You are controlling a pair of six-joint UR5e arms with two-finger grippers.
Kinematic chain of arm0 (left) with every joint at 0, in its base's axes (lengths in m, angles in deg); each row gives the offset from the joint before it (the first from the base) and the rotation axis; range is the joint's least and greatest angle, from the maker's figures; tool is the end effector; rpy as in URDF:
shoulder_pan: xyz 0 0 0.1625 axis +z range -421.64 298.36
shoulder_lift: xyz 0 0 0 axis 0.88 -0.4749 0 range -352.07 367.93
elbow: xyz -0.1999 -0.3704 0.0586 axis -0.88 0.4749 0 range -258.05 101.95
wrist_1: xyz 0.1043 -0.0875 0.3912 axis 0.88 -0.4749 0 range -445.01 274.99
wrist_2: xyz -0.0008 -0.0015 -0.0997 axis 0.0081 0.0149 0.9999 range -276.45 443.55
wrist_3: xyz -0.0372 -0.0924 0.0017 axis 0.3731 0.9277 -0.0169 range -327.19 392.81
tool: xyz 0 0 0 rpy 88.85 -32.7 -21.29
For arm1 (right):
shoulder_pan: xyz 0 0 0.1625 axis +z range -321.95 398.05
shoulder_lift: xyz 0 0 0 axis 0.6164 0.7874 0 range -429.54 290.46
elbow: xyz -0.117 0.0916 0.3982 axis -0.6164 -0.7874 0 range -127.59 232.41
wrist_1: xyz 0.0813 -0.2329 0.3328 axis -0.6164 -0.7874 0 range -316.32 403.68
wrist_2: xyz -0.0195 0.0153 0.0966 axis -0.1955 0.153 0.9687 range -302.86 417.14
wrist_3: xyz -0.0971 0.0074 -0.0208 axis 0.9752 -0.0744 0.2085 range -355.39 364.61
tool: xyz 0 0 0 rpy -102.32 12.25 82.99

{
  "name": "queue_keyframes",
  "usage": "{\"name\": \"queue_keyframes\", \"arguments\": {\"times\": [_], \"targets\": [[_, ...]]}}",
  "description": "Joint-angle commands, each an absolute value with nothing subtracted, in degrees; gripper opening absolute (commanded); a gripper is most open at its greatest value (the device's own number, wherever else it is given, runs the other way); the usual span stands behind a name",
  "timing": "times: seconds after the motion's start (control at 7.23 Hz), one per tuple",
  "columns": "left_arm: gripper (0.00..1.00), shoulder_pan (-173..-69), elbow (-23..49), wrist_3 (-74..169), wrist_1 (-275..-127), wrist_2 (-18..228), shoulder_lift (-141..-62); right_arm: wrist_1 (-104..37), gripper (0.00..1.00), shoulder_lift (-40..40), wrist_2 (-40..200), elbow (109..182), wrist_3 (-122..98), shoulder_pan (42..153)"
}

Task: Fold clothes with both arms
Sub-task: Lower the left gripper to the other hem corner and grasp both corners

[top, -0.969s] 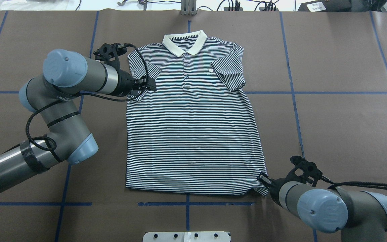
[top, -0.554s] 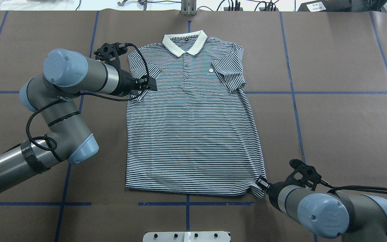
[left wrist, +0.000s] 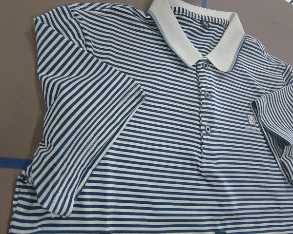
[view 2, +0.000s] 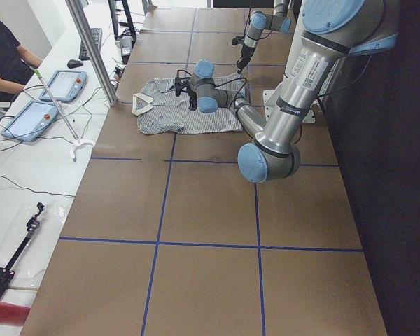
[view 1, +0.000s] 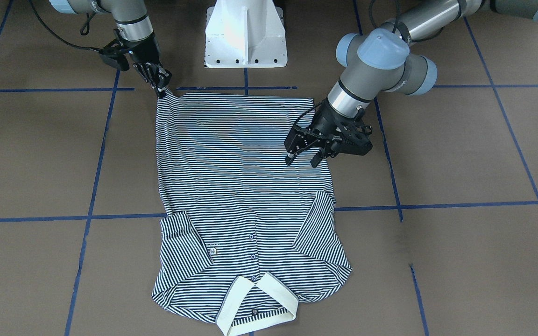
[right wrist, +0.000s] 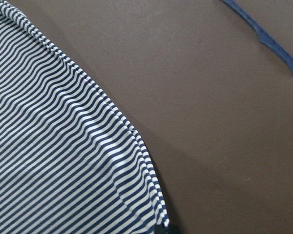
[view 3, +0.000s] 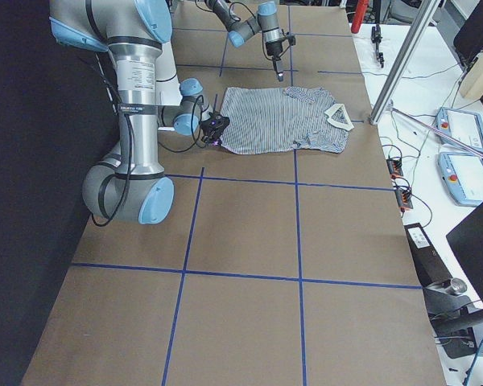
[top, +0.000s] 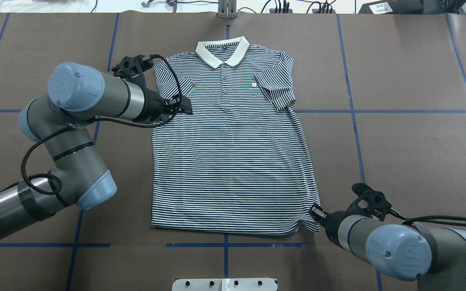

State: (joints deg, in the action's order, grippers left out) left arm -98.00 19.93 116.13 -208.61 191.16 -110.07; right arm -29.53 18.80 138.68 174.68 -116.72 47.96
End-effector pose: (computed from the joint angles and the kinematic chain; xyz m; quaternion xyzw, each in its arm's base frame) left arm 0.4547 -0.4629 0.2470 0.0899 0.5706 -0.1233 0.8069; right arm -0.4446 -0.2278 0.3536 -0.0139 -0.4322 0.3469 0.8323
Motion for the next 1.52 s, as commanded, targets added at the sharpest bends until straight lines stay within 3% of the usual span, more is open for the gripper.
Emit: {"name": "queue_keyframes", "arguments": {"times": [0.0, 0.28, 0.83, 1.38], "targets": [[0.77, -88.6, 33.2, 123.5, -204.8, 182.8, -98.6, -29.5, 0.00, 18.9, 139.3, 175.4, -116.5, 49.0], [0.77, -80.8, 33.9, 129.8, -204.9, 175.9, -93.3, -29.5, 0.00, 18.9, 139.4, 175.1, -116.5, 48.9], [0.75, -75.0, 33.7, 133.9, -204.8, 173.8, -92.4, -29.5, 0.00, 18.8, 139.3, 175.2, -116.5, 48.9], [0.60, -74.1, 33.0, 134.0, -204.8, 173.8, -92.2, -29.5, 0.00, 18.9, 139.4, 175.3, -116.5, 49.0]]}}
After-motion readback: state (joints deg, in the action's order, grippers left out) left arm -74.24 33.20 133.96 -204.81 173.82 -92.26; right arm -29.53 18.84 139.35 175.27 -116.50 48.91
